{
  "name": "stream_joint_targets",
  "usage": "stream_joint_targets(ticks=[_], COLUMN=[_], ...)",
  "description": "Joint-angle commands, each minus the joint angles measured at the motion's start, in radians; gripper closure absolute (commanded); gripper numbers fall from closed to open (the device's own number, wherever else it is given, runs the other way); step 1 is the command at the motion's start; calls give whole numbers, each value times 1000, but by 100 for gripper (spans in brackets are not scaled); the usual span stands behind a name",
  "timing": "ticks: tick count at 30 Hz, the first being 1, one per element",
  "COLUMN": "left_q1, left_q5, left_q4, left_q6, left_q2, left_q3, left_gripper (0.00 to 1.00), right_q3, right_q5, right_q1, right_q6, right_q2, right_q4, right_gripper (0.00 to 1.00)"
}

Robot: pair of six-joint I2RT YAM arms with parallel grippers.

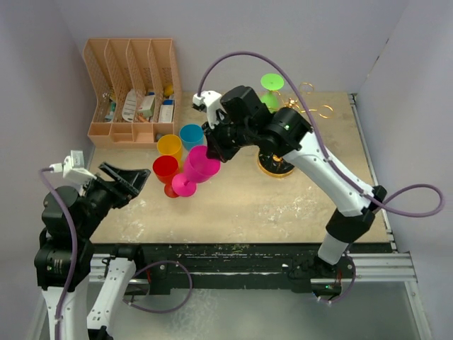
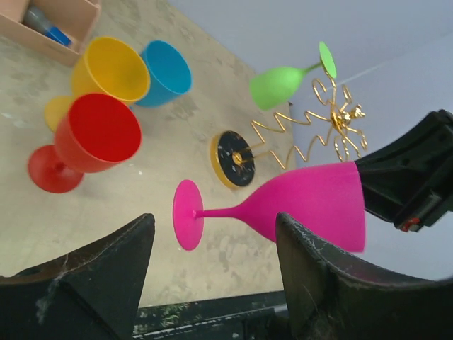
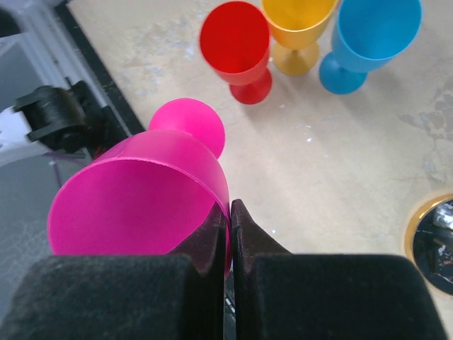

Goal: Take the wine glass off the wine glass rack

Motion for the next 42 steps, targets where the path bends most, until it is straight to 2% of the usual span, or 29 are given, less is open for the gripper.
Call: stream_joint_targets(ticks=[1, 4, 14, 32, 35, 42], left_q1=[0, 0, 0, 0, 0, 0], left_q5=[-177, -184, -181, -139, -139, -141], left_q4=[-126, -148, -164, -172, -174, -173], left_q6=[93, 98, 109, 97, 97, 95], left_q2=[-24, -32, -40, -58, -58, -58], left_q3=[48, 51, 56, 26, 25, 22], left_gripper=[28, 28, 28, 28, 28, 28], right_q3=[68, 76, 23, 37, 47, 76], right_q5=[143, 210, 285, 330, 323, 328], right_q1=[1, -1, -5, -25, -27, -27], right_q6=[15, 9, 11, 14, 13, 9], right_q2=[85, 149, 282, 430, 442, 458], right_q4=[-14, -22, 34, 144, 157, 172], right_gripper=[100, 100, 100, 98, 95, 80])
